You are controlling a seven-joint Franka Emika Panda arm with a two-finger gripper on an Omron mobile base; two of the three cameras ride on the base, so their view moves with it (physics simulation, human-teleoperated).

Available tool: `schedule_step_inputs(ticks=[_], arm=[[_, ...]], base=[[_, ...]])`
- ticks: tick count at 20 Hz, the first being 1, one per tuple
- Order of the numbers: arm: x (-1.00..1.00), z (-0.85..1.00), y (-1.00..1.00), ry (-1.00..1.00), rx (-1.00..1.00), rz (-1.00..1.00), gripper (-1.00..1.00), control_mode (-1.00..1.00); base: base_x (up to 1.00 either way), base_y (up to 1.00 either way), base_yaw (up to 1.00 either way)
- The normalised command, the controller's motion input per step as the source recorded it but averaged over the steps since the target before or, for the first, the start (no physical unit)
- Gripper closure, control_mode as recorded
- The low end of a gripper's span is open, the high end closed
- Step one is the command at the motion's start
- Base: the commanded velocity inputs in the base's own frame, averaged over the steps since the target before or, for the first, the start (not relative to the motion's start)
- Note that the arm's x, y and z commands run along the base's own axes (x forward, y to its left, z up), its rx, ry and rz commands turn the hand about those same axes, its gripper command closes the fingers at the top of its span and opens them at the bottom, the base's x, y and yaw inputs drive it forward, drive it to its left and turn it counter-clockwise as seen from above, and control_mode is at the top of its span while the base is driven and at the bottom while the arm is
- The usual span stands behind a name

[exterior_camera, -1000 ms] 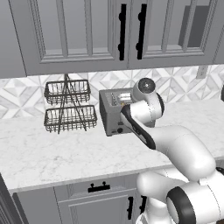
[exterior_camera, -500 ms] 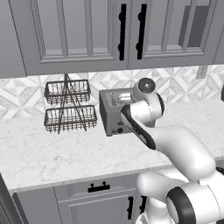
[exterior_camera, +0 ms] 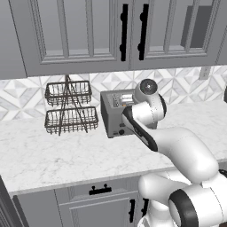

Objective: Start the toaster. Once the lever pops up, take the bread to the plate on the dining counter.

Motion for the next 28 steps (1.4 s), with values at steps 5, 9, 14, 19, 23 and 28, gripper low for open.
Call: schedule_step_inputs(ticks=[5,9,14,19,23,28], arm=[[0.0,0.0,0.0,0.0,0.0,0.0,-1.0,-1.0],[0.0,0.0,0.0,0.0,0.0,0.0,-1.0,-1.0],[0.0,0.0,0.0,0.0,0.0,0.0,-1.0,-1.0],[0.0,0.0,0.0,0.0,0.0,0.0,-1.0,-1.0],[0.0,0.0,0.0,0.0,0.0,0.0,-1.0,-1.0],[0.0,0.0,0.0,0.0,0.0,0.0,-1.0,-1.0]], base=[[0.0,0.0,0.0],[0.0,0.0,0.0],[0.0,0.0,0.0],[0.0,0.0,0.0],[0.0,0.0,0.0],[0.0,0.0,0.0]])
